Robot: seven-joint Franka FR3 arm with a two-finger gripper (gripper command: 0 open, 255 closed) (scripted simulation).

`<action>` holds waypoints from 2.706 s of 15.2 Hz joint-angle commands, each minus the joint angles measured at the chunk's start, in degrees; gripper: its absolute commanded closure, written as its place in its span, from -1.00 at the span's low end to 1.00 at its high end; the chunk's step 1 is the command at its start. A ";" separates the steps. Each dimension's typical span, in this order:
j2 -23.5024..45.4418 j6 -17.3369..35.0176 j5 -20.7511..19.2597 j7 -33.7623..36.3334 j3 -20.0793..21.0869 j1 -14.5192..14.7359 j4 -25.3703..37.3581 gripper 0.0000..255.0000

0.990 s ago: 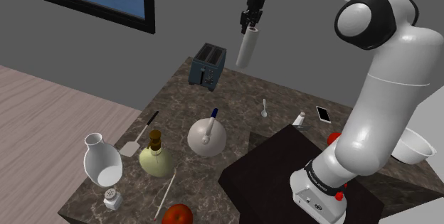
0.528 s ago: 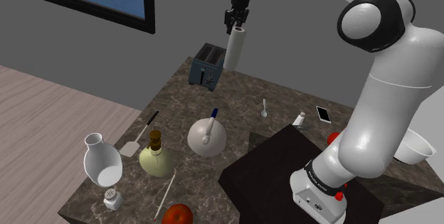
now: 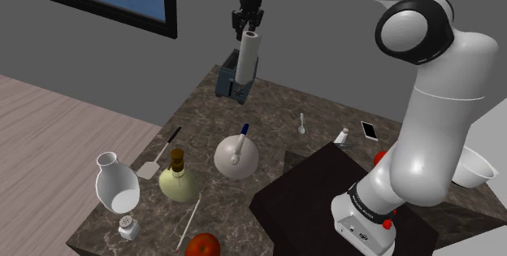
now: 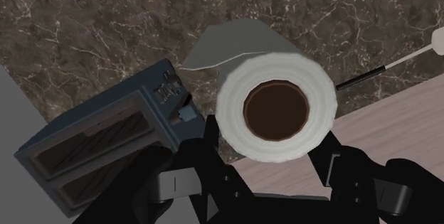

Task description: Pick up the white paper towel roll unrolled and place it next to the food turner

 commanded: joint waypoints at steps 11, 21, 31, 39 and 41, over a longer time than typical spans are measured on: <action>13.92 -8.88 -0.67 13.05 3.53 9.32 22.54 1.00; 14.19 -2.84 -0.81 14.80 3.83 10.81 16.73 1.00; 13.05 5.62 -0.86 14.94 3.84 10.94 7.11 1.00; 13.62 11.43 -0.85 15.03 3.87 10.98 1.89 1.00; 13.92 12.78 -0.85 15.06 3.87 10.99 0.82 1.00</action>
